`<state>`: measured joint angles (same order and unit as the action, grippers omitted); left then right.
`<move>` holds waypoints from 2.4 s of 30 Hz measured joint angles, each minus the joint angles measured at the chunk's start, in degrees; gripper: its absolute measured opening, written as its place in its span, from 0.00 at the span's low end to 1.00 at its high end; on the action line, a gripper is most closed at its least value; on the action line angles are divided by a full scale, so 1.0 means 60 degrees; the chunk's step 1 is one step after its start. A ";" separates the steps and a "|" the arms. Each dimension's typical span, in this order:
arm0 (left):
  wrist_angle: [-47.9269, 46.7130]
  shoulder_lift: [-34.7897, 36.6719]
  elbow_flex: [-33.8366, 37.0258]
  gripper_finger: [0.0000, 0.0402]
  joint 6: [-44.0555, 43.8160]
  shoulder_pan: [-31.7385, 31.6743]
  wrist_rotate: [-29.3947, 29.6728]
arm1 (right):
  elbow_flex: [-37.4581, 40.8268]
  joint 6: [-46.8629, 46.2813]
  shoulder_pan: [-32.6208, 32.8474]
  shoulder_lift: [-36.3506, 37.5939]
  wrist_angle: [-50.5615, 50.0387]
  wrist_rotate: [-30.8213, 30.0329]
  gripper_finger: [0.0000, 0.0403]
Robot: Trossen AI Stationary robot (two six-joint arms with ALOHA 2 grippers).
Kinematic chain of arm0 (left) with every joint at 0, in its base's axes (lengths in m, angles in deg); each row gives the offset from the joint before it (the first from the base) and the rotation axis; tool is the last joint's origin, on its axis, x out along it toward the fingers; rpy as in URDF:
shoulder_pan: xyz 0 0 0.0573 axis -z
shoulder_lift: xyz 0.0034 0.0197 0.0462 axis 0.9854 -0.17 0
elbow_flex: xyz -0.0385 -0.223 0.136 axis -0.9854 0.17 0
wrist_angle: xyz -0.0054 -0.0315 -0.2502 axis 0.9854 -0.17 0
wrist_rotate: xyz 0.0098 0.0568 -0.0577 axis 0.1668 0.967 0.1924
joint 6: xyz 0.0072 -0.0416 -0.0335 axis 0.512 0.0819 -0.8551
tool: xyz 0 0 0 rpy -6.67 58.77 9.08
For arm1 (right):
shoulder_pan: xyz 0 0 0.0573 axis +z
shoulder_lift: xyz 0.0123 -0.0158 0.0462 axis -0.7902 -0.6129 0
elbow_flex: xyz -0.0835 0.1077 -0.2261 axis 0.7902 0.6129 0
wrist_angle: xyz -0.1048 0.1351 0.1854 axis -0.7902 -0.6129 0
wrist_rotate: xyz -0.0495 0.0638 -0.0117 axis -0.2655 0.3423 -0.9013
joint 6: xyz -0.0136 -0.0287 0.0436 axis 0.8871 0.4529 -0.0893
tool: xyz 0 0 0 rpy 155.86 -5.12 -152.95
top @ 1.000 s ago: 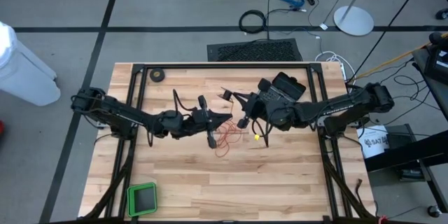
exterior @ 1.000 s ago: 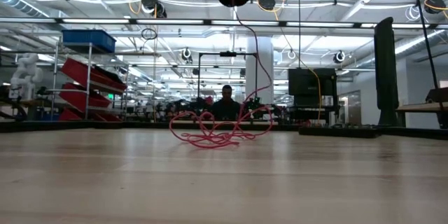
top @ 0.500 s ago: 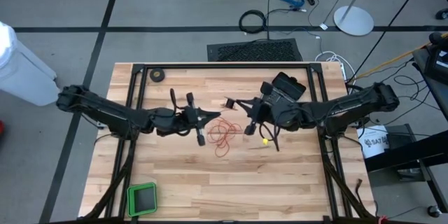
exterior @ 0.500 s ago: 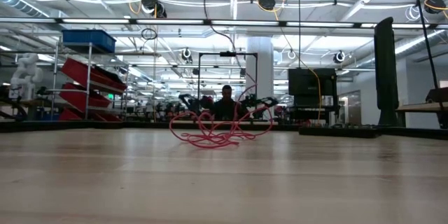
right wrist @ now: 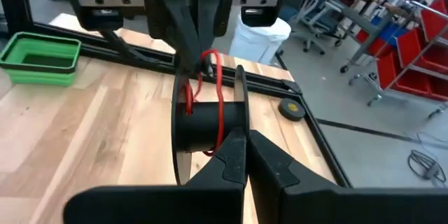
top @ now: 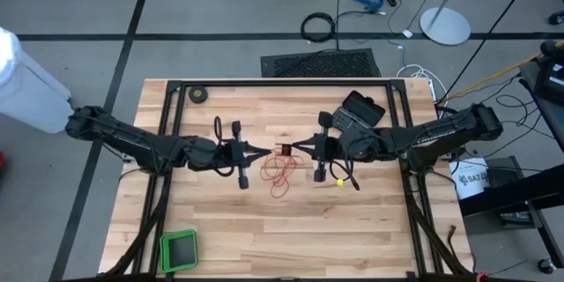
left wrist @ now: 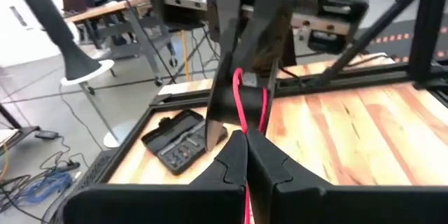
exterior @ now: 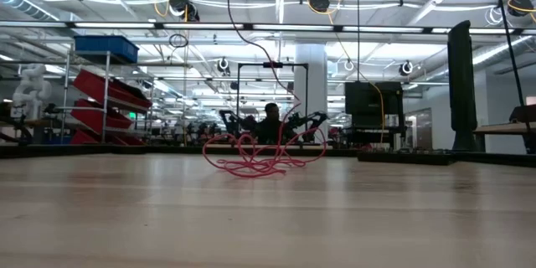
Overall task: Coil cords
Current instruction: Coil the red wire into the spool
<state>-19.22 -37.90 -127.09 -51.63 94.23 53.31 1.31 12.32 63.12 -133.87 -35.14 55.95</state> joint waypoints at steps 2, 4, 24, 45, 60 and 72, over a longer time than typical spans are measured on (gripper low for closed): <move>-0.0253 0.0001 0.0000 0.00 -0.0033 0.0000 -0.0259 | 0.0004 0.0051 0.0000 0.0055 0.0067 0.0007 0.00; -0.0438 -0.0053 0.0000 0.01 -0.0098 -0.0004 -0.0509 | 0.0002 0.0050 0.0004 0.0139 0.0338 0.0008 0.00; -0.0574 -0.0210 0.0418 0.24 -0.1874 0.0339 0.0166 | 0.0000 -0.0369 0.0011 0.0368 0.0706 -0.0042 0.00; 0.6512 -0.4137 0.1688 0.32 -0.2589 0.1239 0.2027 | -0.0193 -0.0479 -0.0076 0.0466 0.0914 -0.0349 0.00; 0.6859 -0.4956 0.1075 0.50 -0.2841 0.1155 0.3360 | -0.0193 -0.0347 -0.0076 0.0459 0.0919 -0.0346 0.00; 0.6836 -0.4959 0.0889 0.50 -0.3110 0.1158 0.3217 | -0.0193 -0.0303 -0.0076 0.0459 0.0935 -0.0350 0.00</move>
<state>21.79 -67.65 -121.76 -70.29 101.19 72.61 0.15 10.50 62.66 -131.11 -29.53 53.85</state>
